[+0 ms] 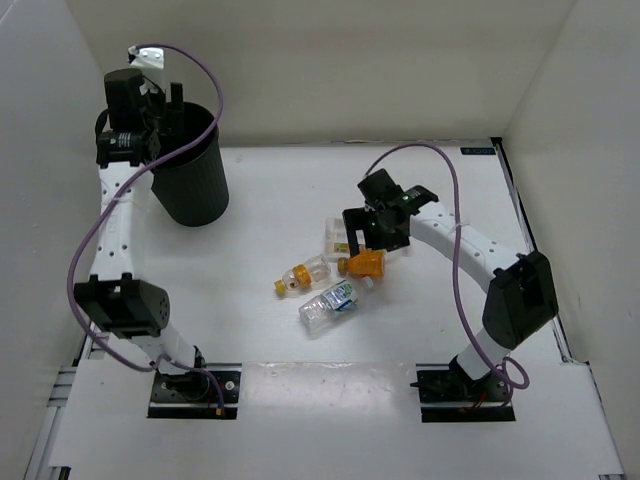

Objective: Put the plastic bottles in the bin

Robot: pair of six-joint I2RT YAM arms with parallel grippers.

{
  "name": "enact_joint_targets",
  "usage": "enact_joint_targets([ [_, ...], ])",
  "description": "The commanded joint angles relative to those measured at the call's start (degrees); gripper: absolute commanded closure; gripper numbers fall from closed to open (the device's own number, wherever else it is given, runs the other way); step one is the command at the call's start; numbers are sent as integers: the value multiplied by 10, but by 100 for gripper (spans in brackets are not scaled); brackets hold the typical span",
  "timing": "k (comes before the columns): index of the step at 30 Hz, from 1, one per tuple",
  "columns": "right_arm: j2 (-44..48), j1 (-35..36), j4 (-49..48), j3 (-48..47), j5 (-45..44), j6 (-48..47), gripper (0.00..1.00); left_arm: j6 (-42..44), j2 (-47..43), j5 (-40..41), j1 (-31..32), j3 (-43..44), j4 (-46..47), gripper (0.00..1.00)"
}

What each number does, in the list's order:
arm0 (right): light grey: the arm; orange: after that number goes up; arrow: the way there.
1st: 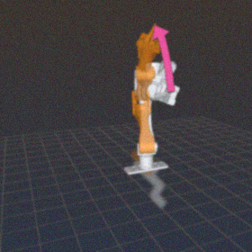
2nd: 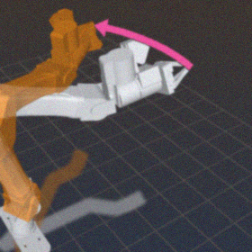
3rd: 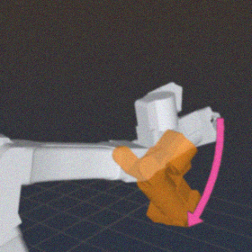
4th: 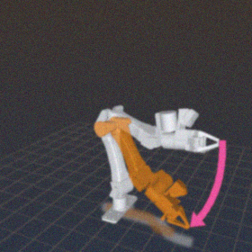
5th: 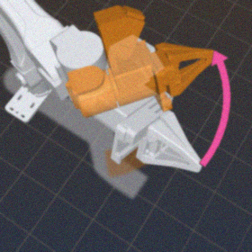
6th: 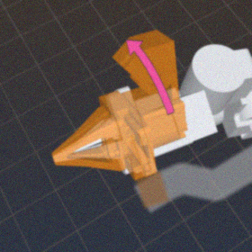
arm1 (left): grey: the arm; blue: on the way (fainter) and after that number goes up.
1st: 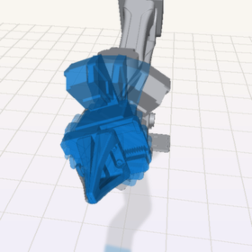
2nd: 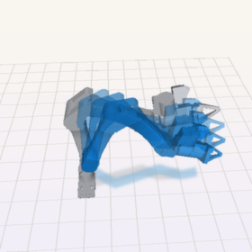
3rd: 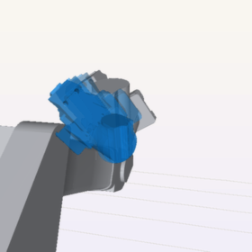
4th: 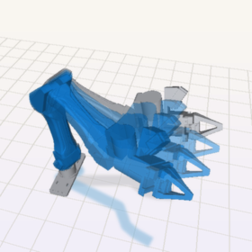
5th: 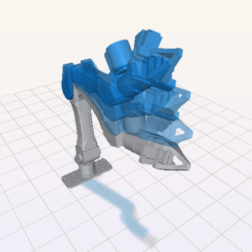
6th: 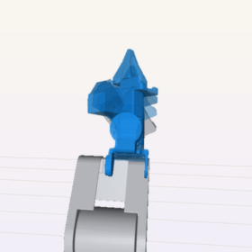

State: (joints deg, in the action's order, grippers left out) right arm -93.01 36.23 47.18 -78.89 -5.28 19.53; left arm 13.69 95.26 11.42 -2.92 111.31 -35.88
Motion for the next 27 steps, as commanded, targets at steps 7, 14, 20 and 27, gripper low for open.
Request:
enact_joint_targets([
  [7,84,-14,-42,133,-8,319,0,36,-142,-40,95,-127,-29,1],
  [14,125,-65,-138,212,77,327,0,41,-167,-40,121,-192,-53,1],
  [20,114,-30,-49,108,-79,149,0,47,-173,-40,121,-220,-64,1],
  [27,-36,-51,20,-81,-142,-162,0,47,-168,-40,121,-215,-75,1],
])
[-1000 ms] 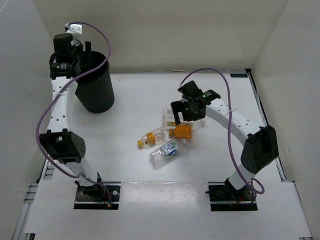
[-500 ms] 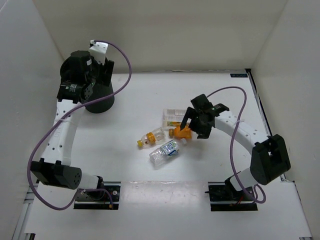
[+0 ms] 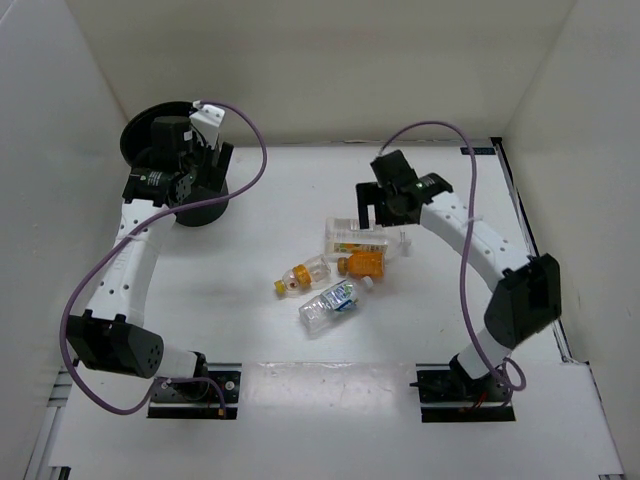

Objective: Put the plastic bottles in the bin

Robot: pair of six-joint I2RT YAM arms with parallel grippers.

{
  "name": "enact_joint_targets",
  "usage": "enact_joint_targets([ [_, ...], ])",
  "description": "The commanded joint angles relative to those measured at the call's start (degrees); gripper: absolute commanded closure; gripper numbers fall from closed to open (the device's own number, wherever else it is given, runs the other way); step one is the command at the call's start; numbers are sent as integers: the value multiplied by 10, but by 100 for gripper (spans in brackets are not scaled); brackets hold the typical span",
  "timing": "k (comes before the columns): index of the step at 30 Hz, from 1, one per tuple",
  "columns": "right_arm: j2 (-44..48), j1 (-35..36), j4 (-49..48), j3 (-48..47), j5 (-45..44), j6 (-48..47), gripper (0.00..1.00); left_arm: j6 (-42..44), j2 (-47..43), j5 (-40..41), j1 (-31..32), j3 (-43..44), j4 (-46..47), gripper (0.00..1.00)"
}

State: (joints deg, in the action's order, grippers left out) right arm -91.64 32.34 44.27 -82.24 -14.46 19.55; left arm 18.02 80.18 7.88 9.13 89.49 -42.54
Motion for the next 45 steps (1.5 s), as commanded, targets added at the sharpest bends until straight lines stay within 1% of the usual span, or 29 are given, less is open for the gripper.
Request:
enact_joint_targets([
  [1,-66,-19,49,-48,-40,-179,0,3,-17,-5,0,3,-8,1],
  [2,-66,-19,49,-48,-35,-198,0,9,-17,-5,0,3,-8,1],
  [4,-72,-39,43,-48,-35,-203,0,9,-17,-5,0,3,-8,1],
  [6,-43,-70,37,-34,-29,-203,2,15,-23,3,0,-2,-8,1],
  [8,-16,-96,29,2,-18,-210,2,20,-28,10,0,-7,-8,1],
  [9,6,-123,29,13,-18,-222,2,20,-28,10,0,-12,-8,1],
  [11,24,-141,29,45,-8,-242,5,20,-28,10,0,-13,-8,1],
  [14,30,-148,29,77,-14,-290,7,20,-16,10,0,-13,-8,1],
  [16,18,-148,29,99,5,-318,7,14,-8,10,0,-2,-8,1],
  [18,-5,-130,29,99,34,-334,7,14,-2,10,0,-2,-8,1],
  [21,-53,-103,30,73,27,-349,6,14,3,10,0,4,-8,1],
  [23,-76,-85,46,26,27,-355,4,20,3,10,0,4,-8,1],
  [26,-95,-34,51,-5,27,-361,1,20,3,15,0,-2,-8,1],
  [30,-129,5,46,-46,-10,-377,0,20,3,21,0,-7,-8,1],
  [34,-172,18,57,-99,-17,-397,0,25,3,26,0,-13,-8,1],
  [35,-185,23,64,-121,-6,-402,0,25,3,26,0,-13,-8,1],
  [38,-214,33,64,-146,18,-407,0,31,3,31,0,-13,-8,1],
  [43,-277,33,82,-214,60,-407,0,36,8,31,-5,-13,-8,1],
  [45,-286,33,82,-230,67,-407,0,36,9,31,-5,-13,-13,1],
])
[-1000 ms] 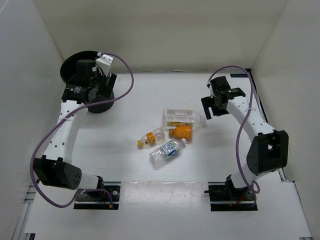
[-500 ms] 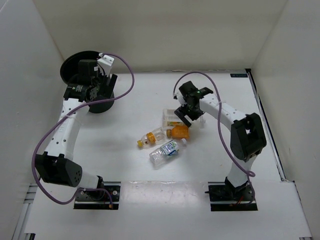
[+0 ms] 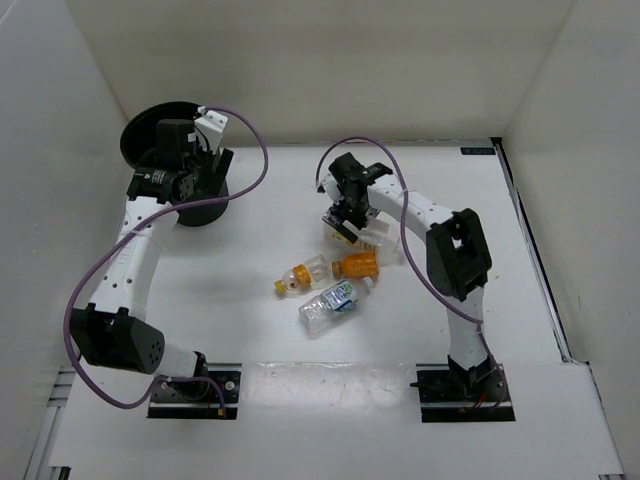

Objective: Put the plastic bottles in the bin

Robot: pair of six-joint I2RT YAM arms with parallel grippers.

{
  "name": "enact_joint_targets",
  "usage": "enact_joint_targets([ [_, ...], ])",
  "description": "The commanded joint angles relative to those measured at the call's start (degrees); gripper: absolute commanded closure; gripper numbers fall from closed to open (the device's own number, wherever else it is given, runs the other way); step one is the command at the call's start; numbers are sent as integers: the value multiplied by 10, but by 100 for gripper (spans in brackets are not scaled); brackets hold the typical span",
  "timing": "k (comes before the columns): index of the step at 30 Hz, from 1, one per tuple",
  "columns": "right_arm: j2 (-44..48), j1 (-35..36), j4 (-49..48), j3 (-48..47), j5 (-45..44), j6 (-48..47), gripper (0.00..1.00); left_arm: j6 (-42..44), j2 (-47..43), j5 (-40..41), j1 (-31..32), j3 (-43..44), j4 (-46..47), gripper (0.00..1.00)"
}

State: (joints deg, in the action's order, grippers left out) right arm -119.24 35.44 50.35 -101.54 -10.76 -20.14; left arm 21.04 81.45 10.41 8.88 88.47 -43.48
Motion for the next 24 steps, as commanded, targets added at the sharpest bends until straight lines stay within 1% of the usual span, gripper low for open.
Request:
enact_joint_targets([
  [1,-18,2,15,-44,18,-10,0,6,-4,6,-8,-2,-4,1],
  [3,-23,2,2,-63,13,-17,0,6,-4,0,-8,-2,-4,1],
  [5,-38,2,-16,-63,13,-24,0,11,1,0,-8,5,-4,1],
  [6,-53,-5,-16,-75,37,-24,0,11,7,0,-8,5,-4,1],
  [8,-59,-5,-4,-81,51,-5,0,11,7,0,-8,10,-4,1],
  [13,-54,-10,-4,-20,65,65,0,11,7,0,-8,15,-4,1],
  [18,6,-22,-51,55,54,106,0,6,7,-6,-8,10,-9,1],
  [19,14,-29,-59,63,54,112,2,6,7,-11,-8,10,-9,1],
  [20,20,-35,-65,64,63,124,5,6,7,-11,-8,10,-9,1],
  [21,20,-35,-72,70,69,124,18,1,7,-11,-8,10,-9,1],
  [22,20,-41,-72,70,76,133,26,1,7,-16,-8,10,-9,1],
  [23,20,-42,-72,60,82,139,37,1,7,-16,-8,10,-14,1],
  [24,15,-47,-72,55,82,139,52,1,7,-16,-8,10,-14,1],
])
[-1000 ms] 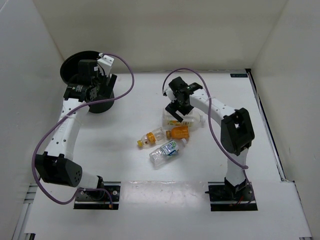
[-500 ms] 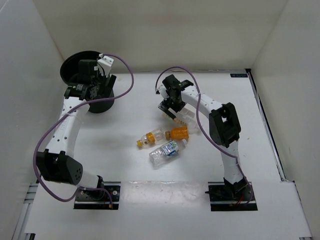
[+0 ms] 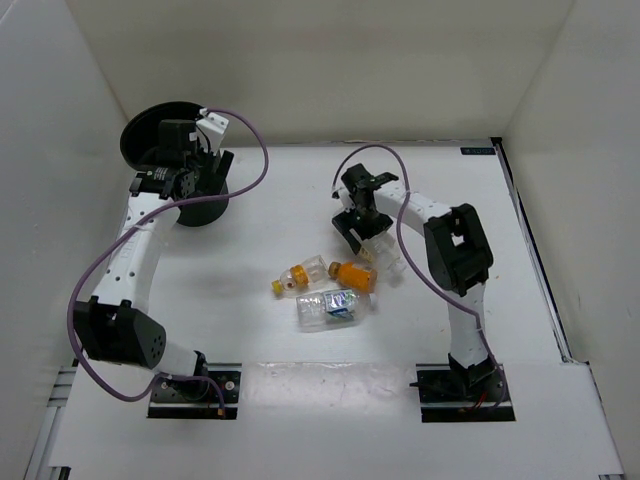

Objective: Put the plastic bottles in the bin

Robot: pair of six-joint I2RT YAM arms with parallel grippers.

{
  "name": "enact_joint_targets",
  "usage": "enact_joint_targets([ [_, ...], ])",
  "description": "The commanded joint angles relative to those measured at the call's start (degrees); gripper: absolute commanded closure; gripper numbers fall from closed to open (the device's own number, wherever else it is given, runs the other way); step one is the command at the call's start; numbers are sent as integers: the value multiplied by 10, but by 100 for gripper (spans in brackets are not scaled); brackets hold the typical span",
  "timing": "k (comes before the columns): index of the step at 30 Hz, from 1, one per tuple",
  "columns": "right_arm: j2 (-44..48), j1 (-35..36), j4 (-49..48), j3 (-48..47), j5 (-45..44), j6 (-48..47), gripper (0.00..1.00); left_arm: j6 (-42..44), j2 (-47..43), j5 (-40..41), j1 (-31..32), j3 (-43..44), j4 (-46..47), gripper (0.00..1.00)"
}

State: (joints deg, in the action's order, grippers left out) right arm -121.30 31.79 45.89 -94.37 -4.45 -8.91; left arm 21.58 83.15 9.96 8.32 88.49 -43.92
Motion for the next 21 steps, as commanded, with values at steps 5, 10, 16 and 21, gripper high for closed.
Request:
enact_joint_targets([
  [5,51,-27,-15,-73,24,76,95,-5,-15,-31,-2,15,-27,1],
  [10,110,-73,-34,-164,51,199,100,-10,-23,-122,-2,84,-79,1],
  [16,283,-125,-341,-39,250,474,100,1,-81,-495,-2,77,-85,1],
  [21,323,-96,-586,22,333,589,100,-88,-62,-733,-2,64,-38,1],
])
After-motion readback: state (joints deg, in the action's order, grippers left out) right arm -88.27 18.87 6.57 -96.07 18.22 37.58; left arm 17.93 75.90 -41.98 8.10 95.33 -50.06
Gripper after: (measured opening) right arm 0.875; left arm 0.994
